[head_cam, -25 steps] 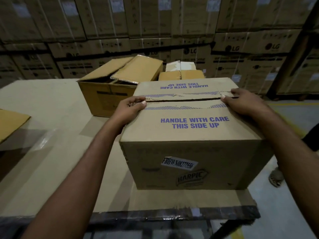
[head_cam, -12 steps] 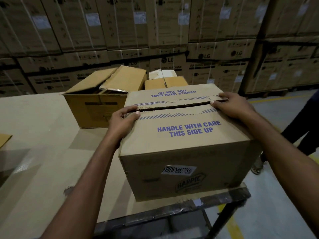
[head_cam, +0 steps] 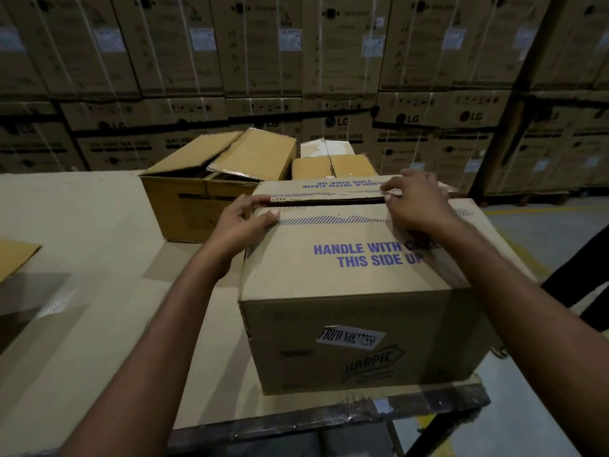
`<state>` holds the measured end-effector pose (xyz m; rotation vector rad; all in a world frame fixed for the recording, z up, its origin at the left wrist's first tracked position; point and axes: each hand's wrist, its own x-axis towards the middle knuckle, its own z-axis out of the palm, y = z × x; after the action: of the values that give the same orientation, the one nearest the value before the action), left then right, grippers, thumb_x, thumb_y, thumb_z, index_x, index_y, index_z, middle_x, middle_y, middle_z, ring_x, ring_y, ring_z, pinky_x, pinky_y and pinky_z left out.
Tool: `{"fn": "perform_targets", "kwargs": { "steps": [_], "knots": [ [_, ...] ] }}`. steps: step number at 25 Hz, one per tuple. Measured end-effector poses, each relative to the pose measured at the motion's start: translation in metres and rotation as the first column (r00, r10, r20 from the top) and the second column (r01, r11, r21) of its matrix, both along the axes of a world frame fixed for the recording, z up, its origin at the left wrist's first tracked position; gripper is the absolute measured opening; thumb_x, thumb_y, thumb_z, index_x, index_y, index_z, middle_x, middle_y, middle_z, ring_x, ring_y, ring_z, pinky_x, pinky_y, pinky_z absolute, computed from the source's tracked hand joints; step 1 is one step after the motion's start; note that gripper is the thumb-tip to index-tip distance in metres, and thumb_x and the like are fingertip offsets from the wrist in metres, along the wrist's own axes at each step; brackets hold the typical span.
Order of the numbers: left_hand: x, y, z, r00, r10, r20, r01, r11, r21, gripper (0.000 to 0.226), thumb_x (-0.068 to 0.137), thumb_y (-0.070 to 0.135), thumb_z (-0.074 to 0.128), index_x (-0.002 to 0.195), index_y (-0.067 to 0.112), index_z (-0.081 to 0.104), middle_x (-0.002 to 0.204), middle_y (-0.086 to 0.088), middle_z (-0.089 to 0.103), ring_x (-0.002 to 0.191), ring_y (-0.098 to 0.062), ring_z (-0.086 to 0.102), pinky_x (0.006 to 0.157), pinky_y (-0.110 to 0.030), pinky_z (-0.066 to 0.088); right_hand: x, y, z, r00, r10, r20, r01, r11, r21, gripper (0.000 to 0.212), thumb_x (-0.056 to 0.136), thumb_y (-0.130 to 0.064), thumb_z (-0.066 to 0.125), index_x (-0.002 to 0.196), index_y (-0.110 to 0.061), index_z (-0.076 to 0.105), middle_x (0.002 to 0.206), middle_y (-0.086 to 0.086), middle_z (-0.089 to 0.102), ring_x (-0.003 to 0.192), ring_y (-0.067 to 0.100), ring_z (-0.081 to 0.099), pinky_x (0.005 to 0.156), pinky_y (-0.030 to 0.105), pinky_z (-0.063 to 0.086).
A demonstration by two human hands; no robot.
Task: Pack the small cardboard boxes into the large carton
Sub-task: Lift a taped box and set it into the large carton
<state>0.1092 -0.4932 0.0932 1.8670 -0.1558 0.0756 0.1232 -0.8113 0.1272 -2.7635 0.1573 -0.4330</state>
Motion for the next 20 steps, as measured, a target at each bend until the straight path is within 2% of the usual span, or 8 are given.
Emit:
{"fn": "perform_targets", "kwargs": {
  "steps": [4,6,8,10,15,18,20],
  "knots": [
    [0.007,0.01,-0.002,1.0,0.011,-0.001,-0.011,0.999,-0.05,0.032,0.093,0.034,0.072,0.125,0.039,0.068,0.143,0.006,0.054,0.134,-0.016,0.048,0.077,-0.025,0.045,0.008,0.034,0.001,0.993,0.102,-0.052,-0.105,0.992,-0.062,0.034,0.105,-0.031,0.052,0.137,-0.033,0.063,0.157,0.003,0.044,0.146,0.031,0.031,0.115,0.059,0.024],
    [0.012,0.015,-0.008,1.0,0.02,0.013,-0.02,0.998,-0.054,0.028,0.093,0.033,0.073,0.121,0.038,0.07,0.147,0.005,0.053,0.138,-0.016,0.043,0.079,-0.026,0.045,0.008,0.05,-0.001,0.991,0.117,-0.061,-0.121,0.991,-0.064,0.033,0.106,-0.033,0.049,0.136,-0.031,0.063,0.153,0.004,0.049,0.142,0.031,0.038,0.113,0.058,0.027],
    [0.023,0.023,-0.013,0.998,0.036,0.046,-0.033,0.996,-0.078,0.025,0.092,0.038,0.073,0.118,0.038,0.071,0.146,0.006,0.055,0.139,-0.015,0.043,0.093,-0.034,0.046,0.008,0.07,-0.001,0.986,0.158,-0.054,-0.161,0.985,-0.053,0.033,0.107,-0.037,0.047,0.135,-0.03,0.063,0.147,0.004,0.055,0.137,0.029,0.045,0.11,0.056,0.032],
    [0.038,0.037,-0.014,0.994,0.066,0.084,-0.056,0.992,-0.111,0.023,0.091,0.044,0.073,0.114,0.039,0.072,0.138,0.008,0.062,0.134,-0.014,0.051,0.101,-0.043,0.047,0.01,0.099,0.0,0.981,0.193,-0.026,-0.195,0.979,-0.058,0.034,0.106,-0.042,0.047,0.133,-0.03,0.063,0.142,0.004,0.059,0.129,0.027,0.051,0.106,0.051,0.041],
    [0.097,0.112,-0.02,0.983,0.133,0.128,-0.108,0.977,-0.185,0.01,0.094,0.035,0.072,0.104,0.034,0.075,0.114,0.011,0.073,0.115,-0.007,0.064,0.086,-0.029,0.053,0.05,0.205,0.013,0.987,0.158,0.012,-0.158,0.987,-0.009,0.043,0.103,-0.052,0.051,0.137,-0.027,0.061,0.141,0.0,0.061,0.125,0.023,0.057,0.095,0.043,0.048],
    [0.147,0.174,-0.029,0.969,0.21,0.133,-0.192,0.971,-0.141,0.007,0.094,0.029,0.071,0.098,0.03,0.077,0.104,0.011,0.075,0.103,-0.006,0.067,0.089,-0.034,0.057,0.096,0.269,0.014,0.982,0.186,-0.019,-0.183,0.978,0.101,0.047,0.101,-0.051,0.057,0.135,-0.019,0.064,0.135,0.005,0.065,0.119,0.024,0.061,0.091,0.038,0.051],
    [0.177,0.208,-0.029,0.962,0.231,0.144,-0.227,0.973,-0.046,0.008,0.093,0.032,0.07,0.098,0.03,0.076,0.106,0.01,0.074,0.102,-0.008,0.066,0.092,-0.038,0.056,0.125,0.301,0.009,0.982,0.172,-0.073,-0.16,0.976,0.145,0.046,0.098,-0.05,0.063,0.131,-0.017,0.066,0.13,0.007,0.068,0.113,0.023,0.062,0.084,0.035,0.05]
  ]
}}
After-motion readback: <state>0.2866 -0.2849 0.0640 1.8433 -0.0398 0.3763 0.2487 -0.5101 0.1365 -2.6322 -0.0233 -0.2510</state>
